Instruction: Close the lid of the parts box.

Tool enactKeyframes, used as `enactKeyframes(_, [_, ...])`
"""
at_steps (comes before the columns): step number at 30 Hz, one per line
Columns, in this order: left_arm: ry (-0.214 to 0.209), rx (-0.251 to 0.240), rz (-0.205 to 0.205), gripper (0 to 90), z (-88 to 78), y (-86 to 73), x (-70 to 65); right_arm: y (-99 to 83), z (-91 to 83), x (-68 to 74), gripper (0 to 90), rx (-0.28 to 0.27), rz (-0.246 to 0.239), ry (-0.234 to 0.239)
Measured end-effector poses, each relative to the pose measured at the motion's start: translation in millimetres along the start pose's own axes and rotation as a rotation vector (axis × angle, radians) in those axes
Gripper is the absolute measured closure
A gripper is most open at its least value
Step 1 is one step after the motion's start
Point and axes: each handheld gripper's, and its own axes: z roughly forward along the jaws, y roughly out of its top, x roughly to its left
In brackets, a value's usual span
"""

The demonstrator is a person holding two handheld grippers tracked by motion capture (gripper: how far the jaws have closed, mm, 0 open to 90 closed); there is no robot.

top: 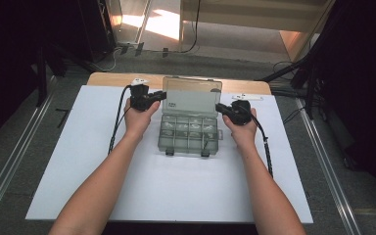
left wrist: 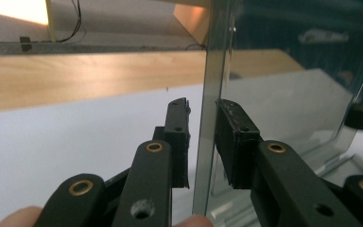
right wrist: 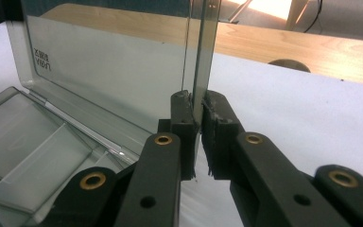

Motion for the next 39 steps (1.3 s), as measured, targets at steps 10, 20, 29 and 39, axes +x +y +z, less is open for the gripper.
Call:
enactKeyframes(10, [0.02, -0.011, 0.113, 84.4, -4.7, 7.0, -9.3, 2.0, 0.4, 1.6, 78.2, 0.004, -0.014, -0.015])
enactKeyframes(20, [0.0, -0.06, 0.152, 84.8, -10.5, 0.9, -11.1, 42.0, -14.2, 0.1, 77.1, -0.063, 0.03, -0.021])
enactKeyframes(29, [0.002, -0.047, 0.1, 75.0, -13.5, 3.0, -7.6, 41.5, -15.6, 8.3, 86.3, -0.073, 0.012, -0.041])
enactKeyframes(39, [-0.106, -0.024, 0.015, 77.6, -34.4, 13.2, 16.5, 38.0, -17.5, 9.8, 86.3, -0.093, -0.01, -0.045])
